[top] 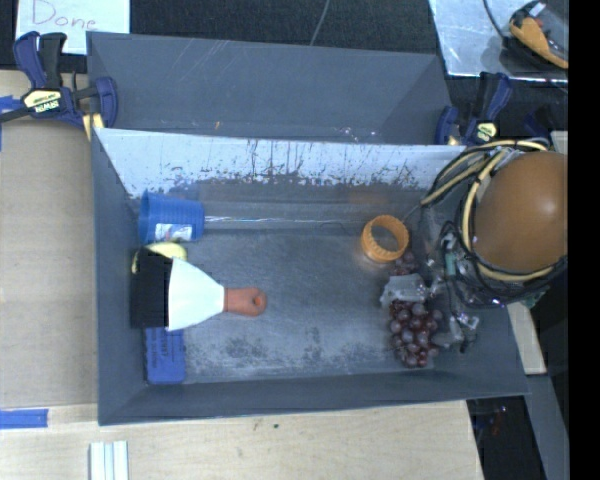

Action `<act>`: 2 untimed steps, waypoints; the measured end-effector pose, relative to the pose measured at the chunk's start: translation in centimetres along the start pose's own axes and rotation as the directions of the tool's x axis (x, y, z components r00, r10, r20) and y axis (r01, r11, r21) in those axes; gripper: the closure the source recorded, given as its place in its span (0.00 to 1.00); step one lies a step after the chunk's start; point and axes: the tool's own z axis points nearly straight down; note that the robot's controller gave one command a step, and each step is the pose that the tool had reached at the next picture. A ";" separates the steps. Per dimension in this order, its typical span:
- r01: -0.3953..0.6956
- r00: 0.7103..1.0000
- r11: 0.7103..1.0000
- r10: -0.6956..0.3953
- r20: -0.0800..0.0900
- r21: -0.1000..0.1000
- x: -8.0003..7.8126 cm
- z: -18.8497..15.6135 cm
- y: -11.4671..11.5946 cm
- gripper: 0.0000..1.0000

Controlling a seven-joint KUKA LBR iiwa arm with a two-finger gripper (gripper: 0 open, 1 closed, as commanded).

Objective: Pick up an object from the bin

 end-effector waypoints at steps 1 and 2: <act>0.261 0.965 0.965 -0.261 0.014 0.000 -0.5 2.2 -2.4 0.00; 0.495 0.869 0.869 -0.495 0.013 0.007 0.2 2.9 0.0 1.00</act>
Offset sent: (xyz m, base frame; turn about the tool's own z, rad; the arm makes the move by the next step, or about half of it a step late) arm -0.0036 -0.0083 -0.0300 -0.5163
